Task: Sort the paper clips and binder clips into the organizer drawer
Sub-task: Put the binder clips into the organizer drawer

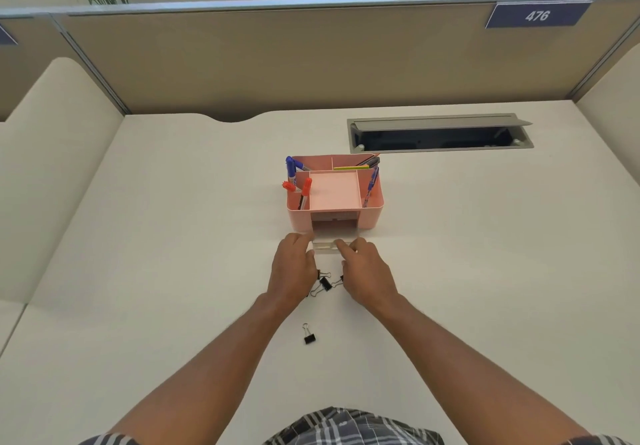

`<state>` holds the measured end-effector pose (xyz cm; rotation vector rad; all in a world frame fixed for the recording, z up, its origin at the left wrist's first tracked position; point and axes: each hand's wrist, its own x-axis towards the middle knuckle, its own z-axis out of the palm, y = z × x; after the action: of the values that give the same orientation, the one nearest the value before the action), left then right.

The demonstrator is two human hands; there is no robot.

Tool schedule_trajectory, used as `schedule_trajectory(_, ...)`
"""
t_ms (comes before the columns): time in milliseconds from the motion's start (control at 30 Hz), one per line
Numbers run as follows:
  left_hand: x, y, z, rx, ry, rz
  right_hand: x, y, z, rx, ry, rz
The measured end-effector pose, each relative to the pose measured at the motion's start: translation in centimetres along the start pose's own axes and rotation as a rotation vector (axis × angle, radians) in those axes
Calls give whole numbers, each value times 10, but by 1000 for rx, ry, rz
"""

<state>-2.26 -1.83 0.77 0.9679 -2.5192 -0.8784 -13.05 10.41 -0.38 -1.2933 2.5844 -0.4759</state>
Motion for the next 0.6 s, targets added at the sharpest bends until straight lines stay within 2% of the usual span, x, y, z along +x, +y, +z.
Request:
schedule_trajectory(167,-19,-6,1,13,-1,-28,-8,0,-5,113,18,10)
schedule_trajectory(267,-28,-11,-1,60,-20,45,-11,20,-11,288,128,175)
schedule_trajectory(333,-34,-12,1,143,-75,148,-18,35,-11,288,56,267)
schedule_trajectory(433,-39,-8,9,258,-162,194,-27,43,-6,230,-116,245)
schedule_trajectory(600,-35,-3,15,396,-224,187,-31,33,-4,202,-81,207)
